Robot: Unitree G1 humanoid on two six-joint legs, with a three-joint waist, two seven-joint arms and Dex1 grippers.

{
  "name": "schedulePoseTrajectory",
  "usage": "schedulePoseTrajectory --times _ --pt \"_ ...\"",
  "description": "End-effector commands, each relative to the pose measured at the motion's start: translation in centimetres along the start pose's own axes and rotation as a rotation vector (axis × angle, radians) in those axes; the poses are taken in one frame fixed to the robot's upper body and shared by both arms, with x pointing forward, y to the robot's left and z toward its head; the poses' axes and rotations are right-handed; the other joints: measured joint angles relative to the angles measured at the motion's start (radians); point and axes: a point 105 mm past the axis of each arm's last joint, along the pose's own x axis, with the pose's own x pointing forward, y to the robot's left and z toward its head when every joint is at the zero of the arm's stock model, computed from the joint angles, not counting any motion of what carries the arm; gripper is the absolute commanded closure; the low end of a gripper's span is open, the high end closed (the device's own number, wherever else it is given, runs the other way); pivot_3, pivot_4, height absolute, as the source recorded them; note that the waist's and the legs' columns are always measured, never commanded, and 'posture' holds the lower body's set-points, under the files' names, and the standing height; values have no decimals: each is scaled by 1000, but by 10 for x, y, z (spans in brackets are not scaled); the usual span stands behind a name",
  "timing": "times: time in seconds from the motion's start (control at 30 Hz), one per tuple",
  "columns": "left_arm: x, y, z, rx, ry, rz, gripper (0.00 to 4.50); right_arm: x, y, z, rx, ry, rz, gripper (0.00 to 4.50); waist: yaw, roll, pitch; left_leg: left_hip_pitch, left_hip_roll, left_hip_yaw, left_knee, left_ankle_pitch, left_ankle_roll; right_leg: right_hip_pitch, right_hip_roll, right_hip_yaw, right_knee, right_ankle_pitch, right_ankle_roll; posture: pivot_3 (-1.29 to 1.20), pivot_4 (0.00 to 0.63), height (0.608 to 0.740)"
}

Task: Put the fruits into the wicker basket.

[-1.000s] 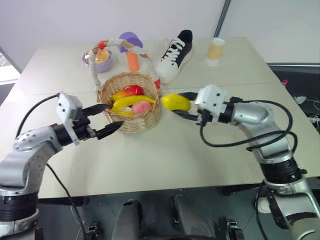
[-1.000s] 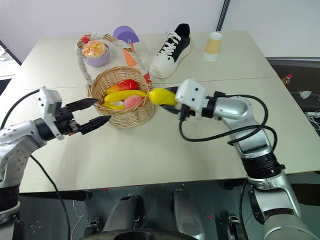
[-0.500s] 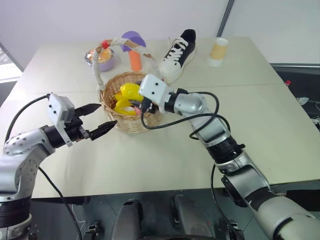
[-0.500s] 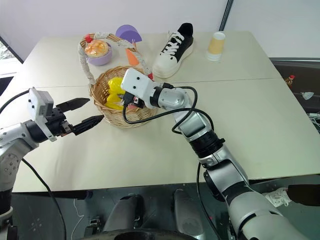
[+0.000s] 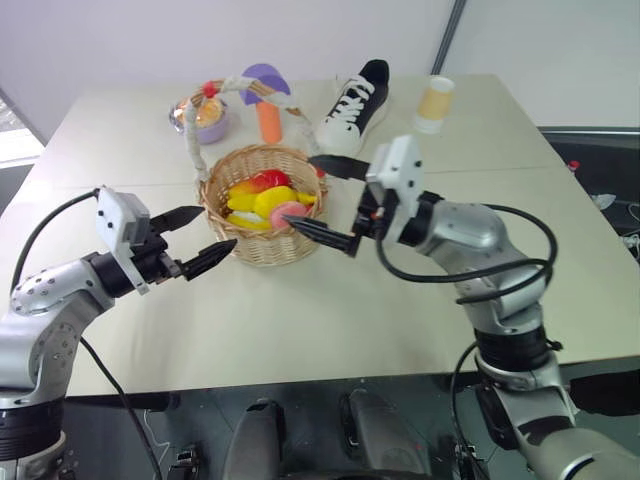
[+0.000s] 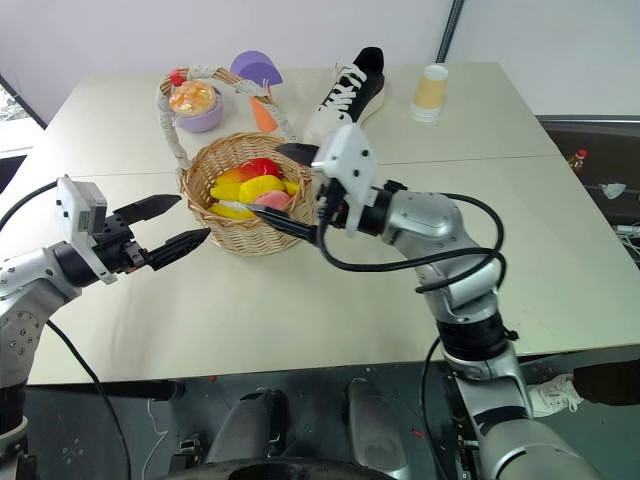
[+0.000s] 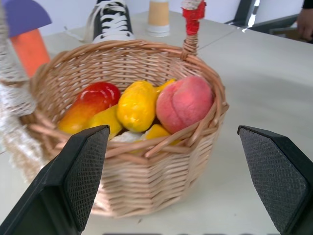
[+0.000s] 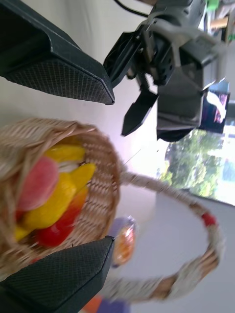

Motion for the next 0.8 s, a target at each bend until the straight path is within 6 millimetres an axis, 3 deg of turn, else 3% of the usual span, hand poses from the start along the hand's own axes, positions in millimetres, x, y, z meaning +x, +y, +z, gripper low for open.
schedulePoseTrajectory --times 0.03,0.2,0.33,0.43,0.67,0.77,0.8 --pt "7 -3 10 25 -48 -36 0 3 -17 -11 66 2 -143 20 0 0 0 0 1 1 0 0 0 0 3 0 0 0 0 0 150 740" --pt "15 -7 13 20 -66 -60 0 31 -44 -34 141 27 -300 20 -2 0 0 0 3 0 -1 0 0 -1 9 1 1 0 -2 0 150 740" --pt "17 -8 13 20 -71 -58 0 46 -56 -40 161 10 -351 20 1 0 0 -1 3 0 -1 0 0 -2 8 1 0 0 -2 0 150 740" --pt "15 -9 14 24 -74 -51 0 50 -58 -40 180 -8 -352 777 3 0 0 -2 3 0 -1 0 0 -2 6 1 0 0 -2 0 150 740" --pt "12 -9 12 23 -75 -27 0 44 -52 -33 189 -52 -304 4276 2 0 0 -2 2 0 -1 0 0 -2 4 1 0 0 -1 0 150 740" --pt "13 -9 12 24 -79 -27 0 35 -53 -27 156 -66 -308 4443 2 0 0 -2 2 0 -1 0 0 -2 5 1 0 0 -1 0 150 740" --pt "14 -9 12 24 -82 -30 0 23 -59 -21 121 -80 -333 4443 2 1 0 -2 2 0 -1 0 0 -2 5 1 0 0 -1 0 150 740"
